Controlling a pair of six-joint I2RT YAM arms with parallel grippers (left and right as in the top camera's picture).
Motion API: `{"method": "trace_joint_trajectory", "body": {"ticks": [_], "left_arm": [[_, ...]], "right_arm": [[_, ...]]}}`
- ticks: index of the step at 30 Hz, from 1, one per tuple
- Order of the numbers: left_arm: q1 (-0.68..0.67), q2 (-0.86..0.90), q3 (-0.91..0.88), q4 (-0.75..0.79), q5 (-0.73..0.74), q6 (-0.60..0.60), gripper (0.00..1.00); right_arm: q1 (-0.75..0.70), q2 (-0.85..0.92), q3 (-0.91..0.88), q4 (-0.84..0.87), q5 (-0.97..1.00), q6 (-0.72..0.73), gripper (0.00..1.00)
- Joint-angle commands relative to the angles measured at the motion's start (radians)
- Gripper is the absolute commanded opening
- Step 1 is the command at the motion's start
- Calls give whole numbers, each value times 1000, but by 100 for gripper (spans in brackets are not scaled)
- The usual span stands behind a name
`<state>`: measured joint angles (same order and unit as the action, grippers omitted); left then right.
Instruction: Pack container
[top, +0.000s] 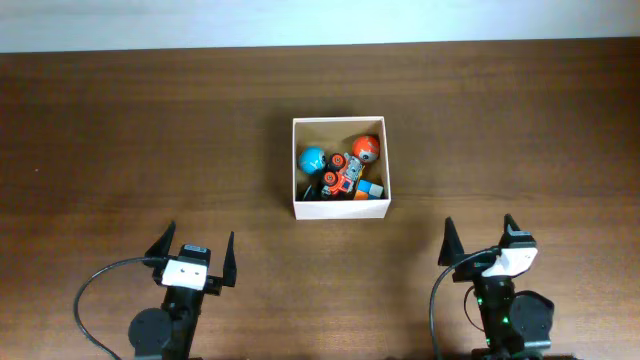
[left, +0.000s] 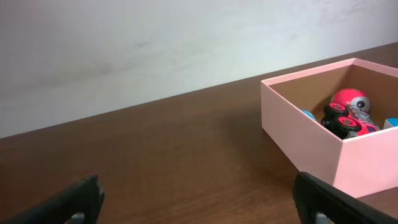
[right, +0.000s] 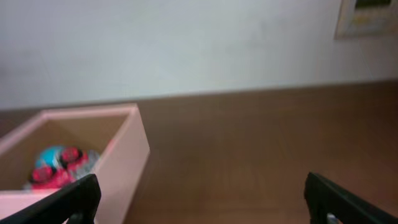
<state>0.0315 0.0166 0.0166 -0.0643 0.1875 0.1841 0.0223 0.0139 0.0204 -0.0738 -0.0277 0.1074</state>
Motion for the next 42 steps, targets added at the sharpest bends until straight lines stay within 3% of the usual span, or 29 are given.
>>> {"method": "trace_joint_trajectory", "body": {"ticks": [1, 42], "left_arm": [[6, -1, -8, 0, 8, 16, 99], [6, -1, -8, 0, 8, 16, 99]], "right_arm": [[6, -11, -15, -4, -3, -25, 98], [5, -10, -15, -3, -3, -48, 99]]}}
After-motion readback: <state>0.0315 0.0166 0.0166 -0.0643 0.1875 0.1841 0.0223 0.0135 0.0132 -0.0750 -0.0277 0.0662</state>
